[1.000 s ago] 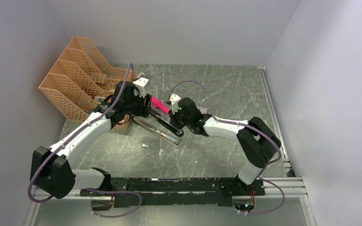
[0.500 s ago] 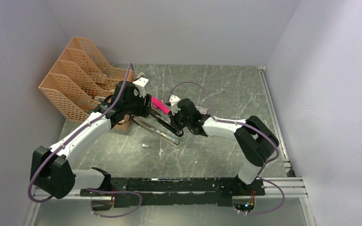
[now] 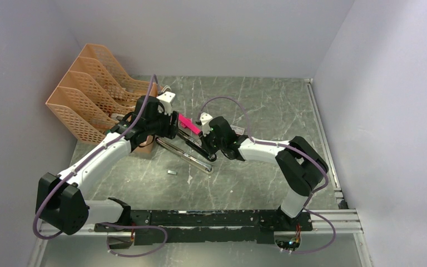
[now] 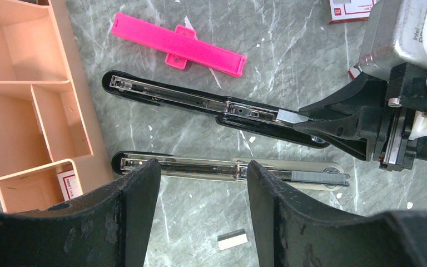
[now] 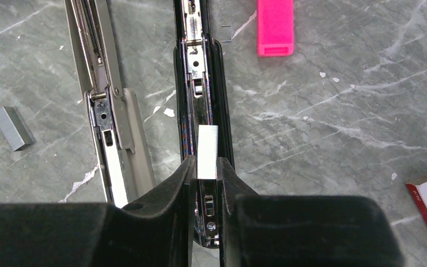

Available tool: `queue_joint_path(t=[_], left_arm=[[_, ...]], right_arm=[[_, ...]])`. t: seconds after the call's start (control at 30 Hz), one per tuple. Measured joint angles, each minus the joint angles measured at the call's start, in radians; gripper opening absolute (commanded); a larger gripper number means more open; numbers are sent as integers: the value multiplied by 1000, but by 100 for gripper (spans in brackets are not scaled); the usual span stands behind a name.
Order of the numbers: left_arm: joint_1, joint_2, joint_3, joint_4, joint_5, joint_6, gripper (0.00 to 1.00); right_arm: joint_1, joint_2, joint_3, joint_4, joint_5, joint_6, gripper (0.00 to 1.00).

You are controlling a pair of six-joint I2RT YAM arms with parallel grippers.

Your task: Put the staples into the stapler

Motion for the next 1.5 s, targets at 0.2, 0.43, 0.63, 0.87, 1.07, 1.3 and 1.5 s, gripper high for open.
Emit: queue_joint_path(t=[0.2, 0.43, 0.63, 0.87, 1.07, 1.3, 1.5], left_arm=[[0, 0, 0, 0, 0, 0, 63], [0, 0, -6, 5, 0, 0, 63], [0, 0, -7, 7, 0, 0, 63], [0, 0, -7, 7, 0, 0, 63], [0, 0, -7, 7, 0, 0, 63], [0, 0, -7, 7, 0, 0, 63], [0, 0, -7, 7, 0, 0, 63]], right_arm=[[0, 0, 6, -14, 2, 0, 0], [0, 0, 13, -32, 13, 6, 0], [0, 0, 20, -45, 29, 16, 0], [0, -1, 21, -48, 49, 27, 0], [0, -7, 21, -48, 50, 30, 0], [3, -56, 1, -16, 42, 21, 0], [11, -59, 1, -10, 29, 17, 0]])
